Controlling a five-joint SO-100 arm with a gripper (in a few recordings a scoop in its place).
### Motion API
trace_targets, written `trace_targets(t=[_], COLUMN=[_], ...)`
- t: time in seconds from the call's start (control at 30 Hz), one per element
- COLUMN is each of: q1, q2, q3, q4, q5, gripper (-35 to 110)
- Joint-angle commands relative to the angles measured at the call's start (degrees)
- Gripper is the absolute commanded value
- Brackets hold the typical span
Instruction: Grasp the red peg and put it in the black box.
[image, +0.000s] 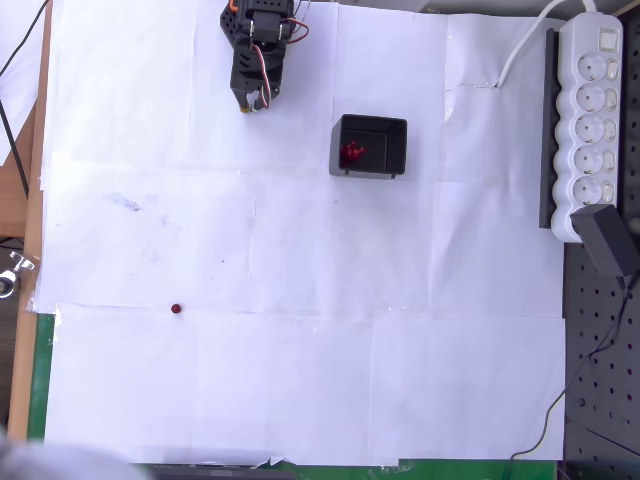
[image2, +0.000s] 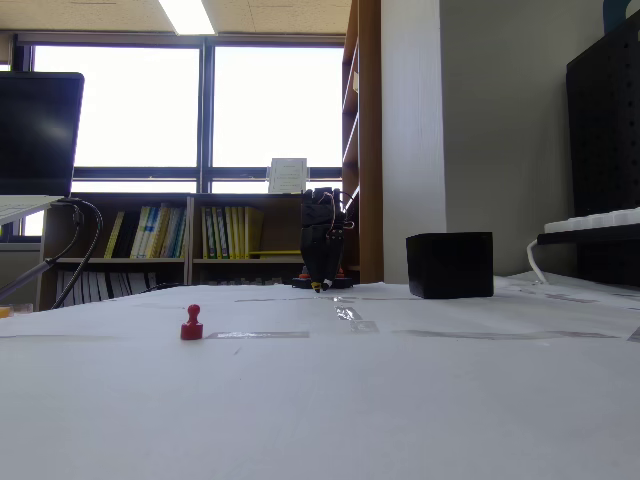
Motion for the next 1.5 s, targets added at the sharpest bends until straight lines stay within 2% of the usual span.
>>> trace_targets(t=[0.0,1.37,1.47], q1=[0.44,0.35,-4.66], q2=[-4.92,-4.92,-4.92], q3=[-4.75,-4.75,-4.75], q4=[5.19,5.10,3.34], q5=[-0.18,-0.18,1.58], gripper=[0,0,0])
